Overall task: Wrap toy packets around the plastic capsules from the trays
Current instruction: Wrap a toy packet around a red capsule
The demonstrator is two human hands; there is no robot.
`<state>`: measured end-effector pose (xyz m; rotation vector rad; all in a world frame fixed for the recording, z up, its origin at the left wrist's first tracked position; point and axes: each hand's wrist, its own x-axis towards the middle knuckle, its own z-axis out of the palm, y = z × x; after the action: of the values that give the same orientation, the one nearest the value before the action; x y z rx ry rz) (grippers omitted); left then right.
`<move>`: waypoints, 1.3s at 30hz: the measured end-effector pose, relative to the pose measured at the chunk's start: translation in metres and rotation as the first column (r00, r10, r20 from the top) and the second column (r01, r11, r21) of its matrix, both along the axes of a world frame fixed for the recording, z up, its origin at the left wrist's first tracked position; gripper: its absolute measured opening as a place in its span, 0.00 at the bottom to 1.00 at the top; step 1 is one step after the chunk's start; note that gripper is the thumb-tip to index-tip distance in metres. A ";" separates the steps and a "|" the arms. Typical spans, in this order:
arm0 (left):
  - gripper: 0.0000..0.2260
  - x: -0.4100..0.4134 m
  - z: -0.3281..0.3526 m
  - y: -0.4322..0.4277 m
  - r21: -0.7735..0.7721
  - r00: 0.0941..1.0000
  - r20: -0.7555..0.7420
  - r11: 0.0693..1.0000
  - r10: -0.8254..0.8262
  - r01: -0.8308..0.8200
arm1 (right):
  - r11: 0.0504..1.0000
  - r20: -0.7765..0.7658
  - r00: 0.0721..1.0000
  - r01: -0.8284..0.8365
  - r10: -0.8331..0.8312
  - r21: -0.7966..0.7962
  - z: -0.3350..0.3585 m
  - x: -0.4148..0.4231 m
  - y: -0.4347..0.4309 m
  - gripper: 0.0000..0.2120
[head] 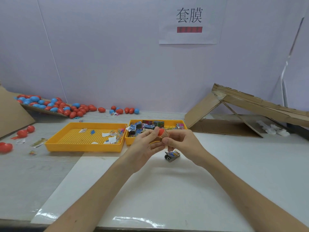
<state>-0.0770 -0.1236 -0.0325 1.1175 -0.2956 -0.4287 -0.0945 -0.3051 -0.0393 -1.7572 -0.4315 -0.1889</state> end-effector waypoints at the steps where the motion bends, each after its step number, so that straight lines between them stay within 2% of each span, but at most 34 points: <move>1: 0.28 0.000 0.000 0.000 0.002 1.000 0.005 1.000 -0.002 0.002 | 1.000 0.001 1.000 -0.001 0.001 0.004 0.000 0.000 0.000 0.12; 5: 0.30 0.000 0.000 0.000 0.026 1.000 0.030 1.000 -0.007 0.006 | 1.000 -0.012 1.000 -0.014 0.015 0.013 0.001 -0.001 0.000 0.13; 8: 0.26 0.000 0.000 0.000 0.021 0.999 0.034 1.000 -0.011 0.011 | 1.000 -0.014 1.000 -0.005 0.005 0.002 0.002 -0.001 -0.001 0.13; 11: 0.19 0.000 -0.001 -0.003 0.070 0.993 0.115 0.997 0.032 -0.041 | 0.992 0.075 0.996 0.047 -0.038 -0.115 0.001 -0.001 0.000 0.15; 13: 0.19 0.000 -0.002 -0.004 0.154 0.977 0.200 0.983 0.070 -0.102 | 0.983 0.141 0.986 0.109 -0.088 -0.151 -0.002 0.000 0.001 0.17; 17: 0.24 -0.001 -0.005 -0.007 0.237 0.974 0.209 0.961 0.091 -0.141 | 0.987 0.160 0.984 0.104 -0.084 -0.120 -0.002 0.001 0.001 0.14; 22: 0.15 0.004 -0.006 -0.001 0.090 0.998 0.059 0.996 0.022 -0.027 | 0.997 0.081 0.994 0.074 -0.076 0.027 0.002 0.001 -0.002 0.14; 25: 0.11 0.004 -0.006 0.000 0.066 0.999 0.029 0.998 0.013 -0.015 | 0.995 0.072 0.994 0.076 -0.080 0.060 0.003 0.001 -0.004 0.14; 27: 0.12 0.003 -0.005 0.001 0.056 0.999 0.025 0.998 0.034 -0.035 | 0.989 0.020 0.999 0.041 -0.045 0.139 0.002 0.000 -0.002 0.12; 31: 0.12 0.004 -0.005 0.001 0.046 0.994 0.053 0.994 0.097 -0.099 | 0.973 -0.039 0.999 0.039 -0.031 0.230 0.002 0.000 -0.001 0.16; 36: 0.18 0.001 -0.005 -0.003 0.053 0.981 0.158 0.991 0.114 -0.124 | 0.968 -0.027 0.998 0.064 -0.059 0.242 0.004 0.001 -0.002 0.12; 39: 0.18 0.002 -0.005 -0.002 0.028 0.982 0.157 0.993 0.108 -0.113 | 0.963 -0.026 0.998 0.060 -0.055 0.263 0.003 0.001 -0.001 0.10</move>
<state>-0.0749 -0.1254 -0.0373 1.1999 -0.3614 -0.2498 -0.0935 -0.3065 -0.0361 -1.5091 -0.3260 -0.2588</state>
